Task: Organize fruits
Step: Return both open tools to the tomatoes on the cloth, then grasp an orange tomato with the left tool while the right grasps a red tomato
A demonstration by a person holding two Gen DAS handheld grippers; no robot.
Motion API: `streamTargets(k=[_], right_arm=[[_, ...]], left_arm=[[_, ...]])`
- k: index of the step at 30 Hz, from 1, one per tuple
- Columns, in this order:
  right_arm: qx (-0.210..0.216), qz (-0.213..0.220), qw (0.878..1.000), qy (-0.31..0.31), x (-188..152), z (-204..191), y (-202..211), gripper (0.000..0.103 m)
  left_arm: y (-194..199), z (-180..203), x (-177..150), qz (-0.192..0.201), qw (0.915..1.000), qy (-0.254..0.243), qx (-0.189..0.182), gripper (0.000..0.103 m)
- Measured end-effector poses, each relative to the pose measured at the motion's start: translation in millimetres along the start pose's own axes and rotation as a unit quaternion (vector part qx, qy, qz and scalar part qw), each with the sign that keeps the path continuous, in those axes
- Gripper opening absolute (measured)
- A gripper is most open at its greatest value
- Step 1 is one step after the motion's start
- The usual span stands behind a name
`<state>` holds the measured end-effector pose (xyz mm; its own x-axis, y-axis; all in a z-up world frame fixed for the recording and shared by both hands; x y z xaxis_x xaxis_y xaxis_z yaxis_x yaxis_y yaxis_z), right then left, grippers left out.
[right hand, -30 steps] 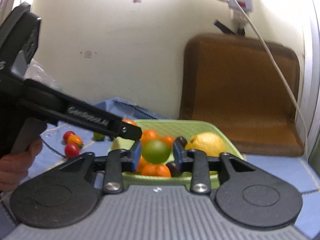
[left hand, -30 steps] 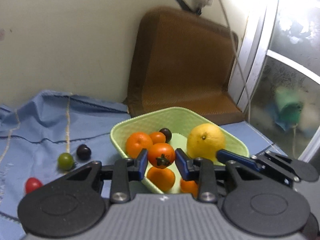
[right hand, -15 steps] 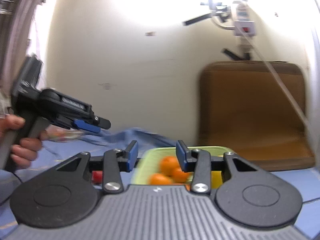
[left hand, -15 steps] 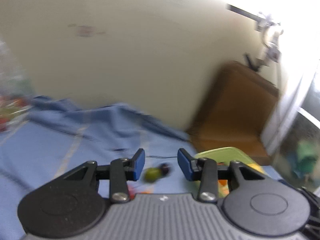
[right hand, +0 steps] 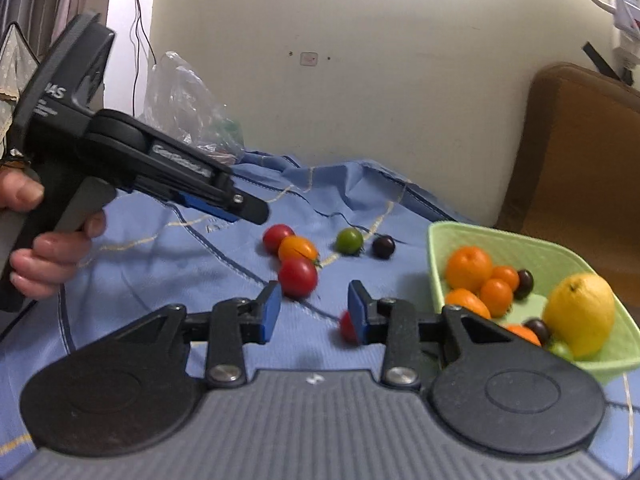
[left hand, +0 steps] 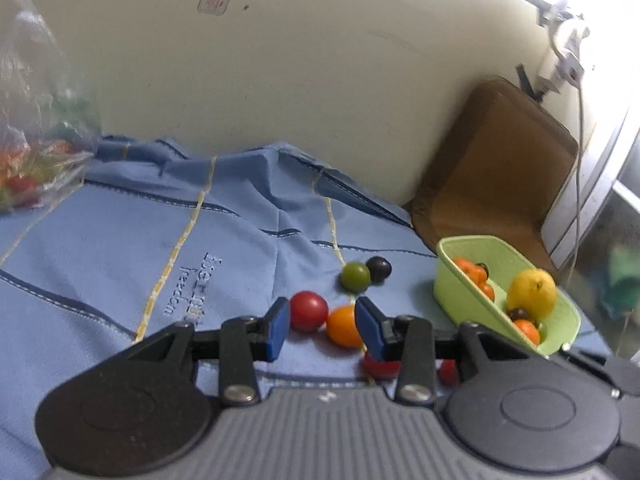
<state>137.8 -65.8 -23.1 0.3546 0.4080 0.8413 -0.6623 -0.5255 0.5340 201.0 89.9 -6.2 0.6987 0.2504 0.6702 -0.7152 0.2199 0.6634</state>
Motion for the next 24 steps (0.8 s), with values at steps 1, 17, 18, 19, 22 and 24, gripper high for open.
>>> streamTargets(k=[1, 17, 18, 19, 22, 24], right_arm=[[0.004, 0.000, 1.000, 0.002, 1.6, -4.3, -0.5, 0.040], [0.028, -0.069, 0.997, 0.031, 25.5, -19.9, -83.6, 0.035], [0.037, -0.068, 0.996, 0.037, 23.2, -22.9, -80.6, 0.035], [0.037, -0.061, 0.996, 0.049, 21.3, -26.8, -75.0, 0.035], [0.076, -0.037, 0.992, 0.090, 16.0, -45.0, -51.3, 0.035], [0.084, -0.031, 0.990, 0.110, 11.6, -54.3, -41.2, 0.035]], left_arm=[[-1.9, -2.5, 4.6, -0.003, 0.9999, 0.010, -0.010, 0.036], [-2.8, -27.1, -8.2, -0.016, 0.9979, 0.054, -0.031, 0.037], [-2.4, -25.0, -10.3, -0.018, 0.9976, 0.052, -0.041, 0.037], [-2.1, -22.7, -13.0, -0.021, 0.9973, 0.049, -0.050, 0.038], [-1.3, -13.0, -24.6, -0.033, 0.9956, 0.034, -0.081, 0.040], [1.8, -9.1, -28.6, -0.026, 0.9960, 0.026, -0.082, 0.042]])
Point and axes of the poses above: each gripper's, at about its wrist camera, not at the fingertips, and y roughly against the way its jaws point, z to its right, x to its top, the point moved 7 cm from there along -y, roughly the way its jaws point, and after that the axes turned 8 degrees about -z, right-handed, at the moved point
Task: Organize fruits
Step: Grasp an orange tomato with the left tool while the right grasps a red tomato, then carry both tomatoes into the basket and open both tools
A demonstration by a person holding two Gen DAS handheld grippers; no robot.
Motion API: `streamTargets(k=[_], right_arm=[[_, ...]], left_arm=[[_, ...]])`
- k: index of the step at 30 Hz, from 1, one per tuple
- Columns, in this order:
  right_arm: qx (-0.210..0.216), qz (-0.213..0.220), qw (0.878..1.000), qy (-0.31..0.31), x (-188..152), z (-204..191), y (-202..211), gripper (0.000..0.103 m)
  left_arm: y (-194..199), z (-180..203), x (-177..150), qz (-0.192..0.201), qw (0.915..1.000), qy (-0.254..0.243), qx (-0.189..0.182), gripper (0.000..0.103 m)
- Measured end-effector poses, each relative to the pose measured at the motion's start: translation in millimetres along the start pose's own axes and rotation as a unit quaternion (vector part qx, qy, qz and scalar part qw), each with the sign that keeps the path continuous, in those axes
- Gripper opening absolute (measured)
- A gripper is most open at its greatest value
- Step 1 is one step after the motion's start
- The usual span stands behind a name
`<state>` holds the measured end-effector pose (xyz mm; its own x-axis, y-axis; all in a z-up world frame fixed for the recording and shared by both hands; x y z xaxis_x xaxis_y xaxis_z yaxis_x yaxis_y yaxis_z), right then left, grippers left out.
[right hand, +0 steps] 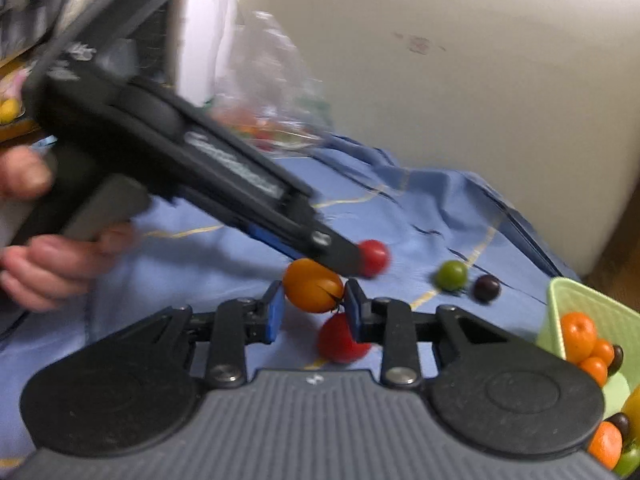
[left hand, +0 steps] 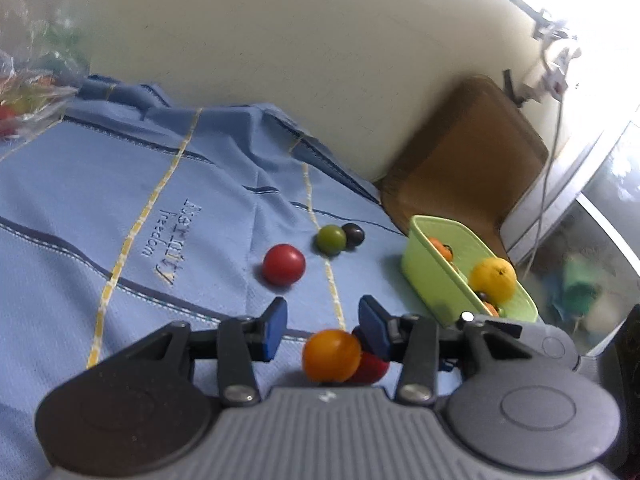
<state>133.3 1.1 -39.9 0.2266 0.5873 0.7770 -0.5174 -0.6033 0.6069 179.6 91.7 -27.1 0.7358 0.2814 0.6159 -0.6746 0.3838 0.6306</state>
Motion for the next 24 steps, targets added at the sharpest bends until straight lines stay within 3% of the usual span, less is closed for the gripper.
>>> streamTargets(k=[2, 4, 5, 13, 15, 18, 19, 20, 24], right_arm=[[-0.007, 0.005, 1.000, 0.007, -2.9, -2.4, 3.7, 0.038], [-0.010, 0.005, 1.000, -0.008, -4.0, 3.1, 3.6, 0.052], [-0.015, 0.002, 1.000, -0.019, -4.5, 7.0, 3.3, 0.054], [-0.035, -0.025, 0.996, -0.080, -14.1, 31.6, -0.9, 0.057], [-0.034, -0.040, 0.994, -0.093, -18.0, 35.0, -4.5, 0.057], [-0.033, -0.047, 0.993, -0.103, -21.4, 36.9, -5.1, 0.049], [-0.040, -0.045, 0.993, -0.101, -21.4, 36.7, -4.1, 0.034], [-0.049, -0.041, 0.993, -0.095, -21.1, 36.6, -2.1, 0.031], [-0.050, -0.025, 0.994, -0.092, -24.6, 30.2, 9.4, 0.031]], left_arm=[[-0.4, 2.0, -2.5, -0.005, 0.9999, 0.002, -0.008, 0.042], [-3.5, 3.7, -5.9, -0.011, 0.9999, 0.000, -0.005, 0.042], [-3.6, 4.9, -7.4, -0.008, 0.9999, -0.009, 0.007, 0.042], [-2.3, 0.1, -16.2, -0.012, 0.9992, -0.009, 0.036, 0.042], [-1.2, 0.2, -22.1, -0.008, 0.9984, -0.018, 0.053, 0.037], [-0.6, 6.1, -27.6, -0.001, 0.9960, -0.042, 0.079, 0.030], [-0.5, 8.2, -28.8, -0.002, 0.9957, -0.045, 0.081, 0.030], [-0.4, 9.3, -29.4, -0.002, 0.9952, -0.047, 0.086, 0.030], [2.4, 18.2, -28.3, -0.009, 0.9981, -0.031, 0.051, 0.029]])
Point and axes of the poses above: each gripper's, at about its wrist camera, not at the fingertips, and y roughly against the way its jaws point, z to its right, x to its top, the point moved 7 cm from there along -y, roughly the way its jaws point, and after that the axes turned 8 degrees about -z, right-handed, at the moved point
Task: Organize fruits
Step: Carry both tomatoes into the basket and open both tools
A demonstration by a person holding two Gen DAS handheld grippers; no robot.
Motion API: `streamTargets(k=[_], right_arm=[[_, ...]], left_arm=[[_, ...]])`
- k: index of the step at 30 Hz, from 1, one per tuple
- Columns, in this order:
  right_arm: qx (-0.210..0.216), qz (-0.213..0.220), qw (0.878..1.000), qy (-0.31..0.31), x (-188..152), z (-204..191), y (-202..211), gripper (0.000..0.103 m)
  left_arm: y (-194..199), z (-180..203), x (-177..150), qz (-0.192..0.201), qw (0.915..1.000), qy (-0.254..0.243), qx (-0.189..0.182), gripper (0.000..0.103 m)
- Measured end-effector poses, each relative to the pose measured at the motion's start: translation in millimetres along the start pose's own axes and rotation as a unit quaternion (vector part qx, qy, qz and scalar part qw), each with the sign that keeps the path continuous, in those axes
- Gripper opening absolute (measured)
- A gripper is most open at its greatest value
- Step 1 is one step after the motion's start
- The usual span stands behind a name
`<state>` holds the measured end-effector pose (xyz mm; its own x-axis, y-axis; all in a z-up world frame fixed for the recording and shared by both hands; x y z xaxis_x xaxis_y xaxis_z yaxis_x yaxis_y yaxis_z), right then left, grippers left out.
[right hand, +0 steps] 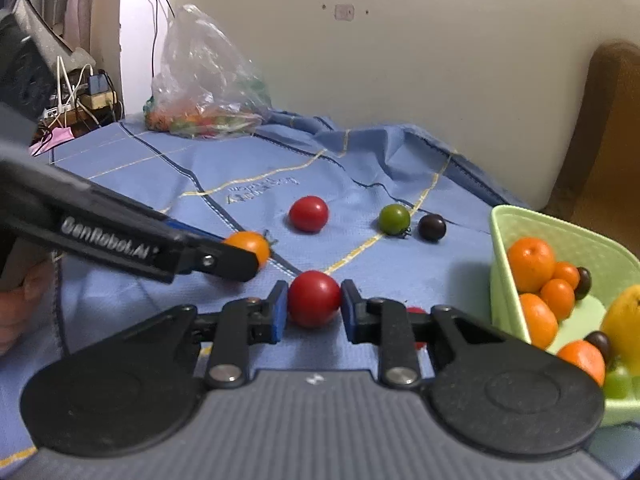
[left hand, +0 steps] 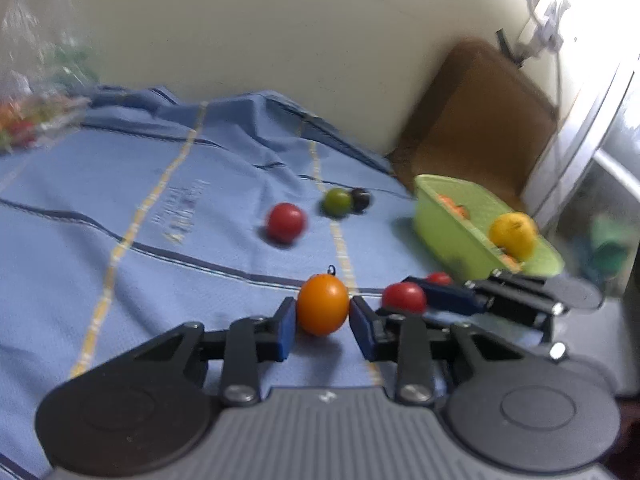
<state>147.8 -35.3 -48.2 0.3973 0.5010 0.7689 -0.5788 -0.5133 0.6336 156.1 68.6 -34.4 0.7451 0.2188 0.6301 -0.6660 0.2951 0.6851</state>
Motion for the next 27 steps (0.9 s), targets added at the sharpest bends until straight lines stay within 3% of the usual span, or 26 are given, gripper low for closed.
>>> streamTargets(k=[7, 13, 18, 25, 27], right_arm=[[-0.019, 0.054, 0.998, -0.027, -10.2, 16.8, 49.6, 0.031], [-0.092, 0.103, 0.988, -0.075, -19.6, 70.7, 92.5, 0.031], [-0.116, 0.104, 0.980, -0.125, -25.6, 113.2, 88.8, 0.031], [-0.146, 0.104, 0.973, -0.142, -34.1, 129.0, 73.6, 0.032], [-0.156, 0.109, 0.971, -0.145, -35.1, 131.8, 75.9, 0.046]], left_arm=[[4.9, 56.3, 18.3, 0.015, 0.9974, -0.045, -0.054, 0.029], [-22.5, 108.3, 53.8, 0.019, 0.9938, -0.084, -0.071, 0.029], [-65.0, 135.3, 76.2, 0.001, 0.9931, -0.101, -0.060, 0.030], [-109.8, 150.3, 70.6, -0.037, 0.9917, -0.115, -0.043, 0.031], [-114.5, 153.2, 69.5, -0.041, 0.9914, -0.118, -0.039, 0.031]])
Point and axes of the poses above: each gripper's, at about its wrist camera, not at the fingertips, and y roughly against the way its jaws point, z to its right, x to its top, the point moved 7 cm from there along -y, roughly the way its jaws point, and after that the axes turned 8 degrees about -z, right-handed, at the moved point
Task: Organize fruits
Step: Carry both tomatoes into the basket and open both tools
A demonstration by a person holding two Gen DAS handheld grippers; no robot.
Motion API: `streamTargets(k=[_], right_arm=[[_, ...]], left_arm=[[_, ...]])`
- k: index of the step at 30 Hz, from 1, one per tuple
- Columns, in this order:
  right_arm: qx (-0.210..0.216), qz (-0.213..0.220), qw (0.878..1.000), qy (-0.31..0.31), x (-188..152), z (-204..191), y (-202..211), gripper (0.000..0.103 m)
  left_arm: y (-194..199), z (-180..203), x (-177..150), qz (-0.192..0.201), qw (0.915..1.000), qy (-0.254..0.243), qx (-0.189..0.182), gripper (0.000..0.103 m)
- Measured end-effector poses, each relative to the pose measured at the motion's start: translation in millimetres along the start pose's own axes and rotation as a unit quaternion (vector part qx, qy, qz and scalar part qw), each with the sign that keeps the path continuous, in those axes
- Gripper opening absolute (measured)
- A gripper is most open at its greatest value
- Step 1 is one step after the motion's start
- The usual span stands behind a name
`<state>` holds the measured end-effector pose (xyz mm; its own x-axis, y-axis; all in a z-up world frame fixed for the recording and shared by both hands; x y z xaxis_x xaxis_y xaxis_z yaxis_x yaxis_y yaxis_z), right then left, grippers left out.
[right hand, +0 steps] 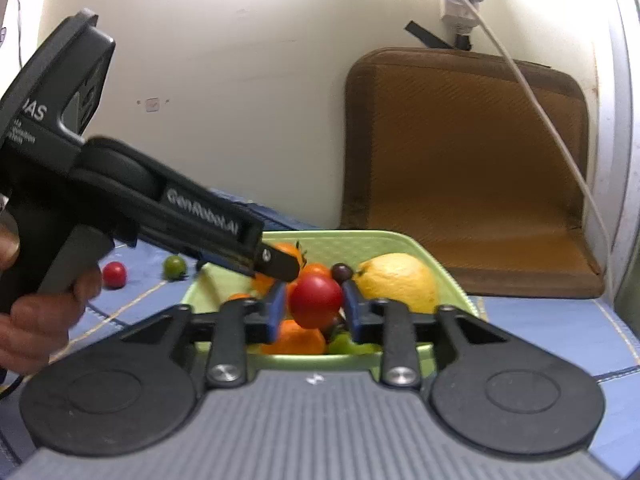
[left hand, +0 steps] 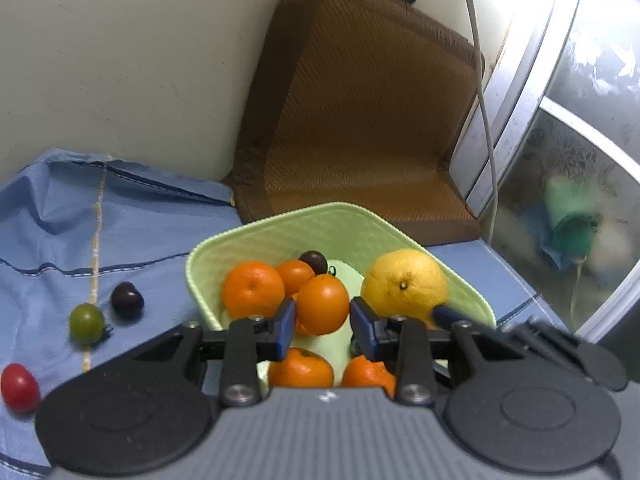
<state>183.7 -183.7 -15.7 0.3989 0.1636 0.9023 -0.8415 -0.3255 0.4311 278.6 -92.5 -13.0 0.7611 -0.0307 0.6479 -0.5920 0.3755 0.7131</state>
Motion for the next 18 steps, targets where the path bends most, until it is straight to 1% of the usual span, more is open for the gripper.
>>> streamTargets(k=[1, 3, 5, 9, 11, 13, 15, 18], right_arm=[[-0.003, 0.008, 1.000, -0.004, 0.8, 1.5, 2.5, 0.050], [-0.015, 0.031, 0.999, -0.003, 4.0, 4.8, 9.2, 0.050], [-0.027, 0.048, 0.998, -0.003, 5.7, 5.5, 15.5, 0.049], [-0.022, 0.076, 0.997, -0.007, 8.0, 8.3, 24.5, 0.049], [-0.015, 0.085, 0.996, -0.007, 7.6, 6.3, 28.6, 0.049], [-0.007, 0.091, 0.996, -0.015, 7.6, 8.3, 30.7, 0.049], [-0.002, 0.091, 0.995, -0.031, 8.5, 11.3, 30.2, 0.049], [-0.002, 0.076, 0.995, -0.058, 8.6, 10.9, 28.9, 0.049]], left_arm=[[-0.1, 0.8, -0.2, 0.000, 1.0000, -0.001, 0.001, 0.031], [7.2, -0.1, 2.0, 0.009, 1.0000, 0.000, 0.003, 0.031], [25.9, -7.3, 5.0, 0.030, 0.9995, 0.007, 0.005, 0.031], [72.9, -43.4, 2.2, 0.072, 0.9965, 0.037, 0.023, 0.031], [95.4, -66.8, -4.3, 0.083, 0.9945, 0.057, 0.027, 0.031], [110.3, -84.2, -8.8, 0.091, 0.9923, 0.082, 0.021, 0.029], [119.0, -94.0, -9.4, 0.095, 0.9900, 0.104, 0.004, 0.029], [123.4, -90.6, -4.9, 0.102, 0.9890, 0.106, -0.013, 0.029]])
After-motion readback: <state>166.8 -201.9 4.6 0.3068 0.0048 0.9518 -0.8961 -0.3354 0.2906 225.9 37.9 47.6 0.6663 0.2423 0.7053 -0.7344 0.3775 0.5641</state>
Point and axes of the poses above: each gripper's, at about its wrist camera, not at the fingertips, and y roughly against the way its jaws point, z to its right, x to its top, the point moved 7 cm from there along -y, roughly the way its jaws point, and after that the axes turned 8 degrees about -z, right-handed, at the moved point
